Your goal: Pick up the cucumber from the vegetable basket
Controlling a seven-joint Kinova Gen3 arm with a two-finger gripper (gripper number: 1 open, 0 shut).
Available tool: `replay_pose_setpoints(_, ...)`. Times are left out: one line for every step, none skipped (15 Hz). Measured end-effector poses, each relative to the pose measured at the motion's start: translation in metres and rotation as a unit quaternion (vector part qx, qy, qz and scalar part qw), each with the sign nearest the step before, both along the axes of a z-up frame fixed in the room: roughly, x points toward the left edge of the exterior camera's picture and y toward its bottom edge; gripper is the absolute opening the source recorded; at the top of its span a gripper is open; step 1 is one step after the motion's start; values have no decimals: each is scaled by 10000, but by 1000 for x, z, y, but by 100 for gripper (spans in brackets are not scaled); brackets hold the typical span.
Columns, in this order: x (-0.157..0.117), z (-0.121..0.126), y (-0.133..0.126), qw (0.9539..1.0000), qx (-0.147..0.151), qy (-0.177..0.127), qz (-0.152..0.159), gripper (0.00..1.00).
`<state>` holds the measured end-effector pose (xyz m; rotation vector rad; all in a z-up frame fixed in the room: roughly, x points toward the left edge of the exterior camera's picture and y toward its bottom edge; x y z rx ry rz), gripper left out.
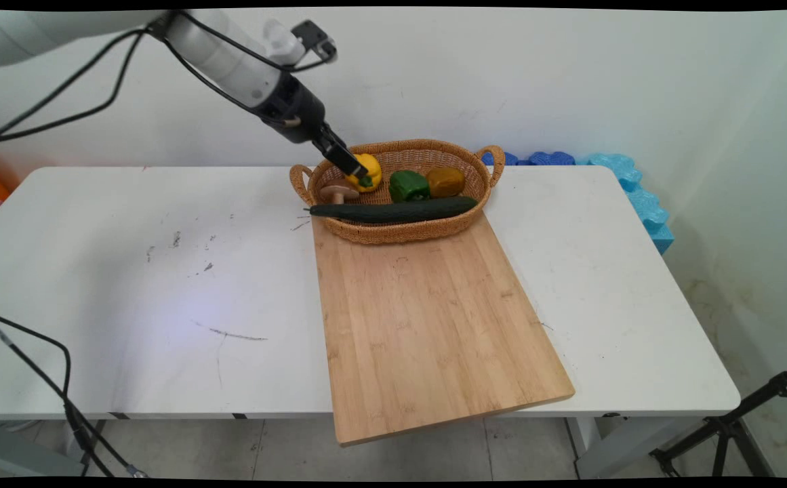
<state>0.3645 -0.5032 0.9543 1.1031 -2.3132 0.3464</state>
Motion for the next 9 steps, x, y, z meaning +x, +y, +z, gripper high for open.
replay_pose_setpoints(-3,-7,-5,10000,83,-17,24,100)
replay_pose_setpoints(-5,-11,-8,9999,135,-25,38,100)
replay_pose_setpoints(-8,-18,-12,9998,210,-38,52,100)
replay_pose_setpoints(-10,-22,-15,9996,256,-42,61,100)
replay_pose_setpoints(-15,-30,-20,9994,338,-46,79,100)
replay_pose_setpoints(-19,-37,-26,9991,406,-40,91,100)
replay_pose_setpoints(-24,-43,-31,9989,457,-33,94,100)
replay_pose_setpoints(-28,-49,-36,9987,501,-16,94,100)
replay_pose_setpoints(-32,-54,-41,9985,533,-14,85,100)
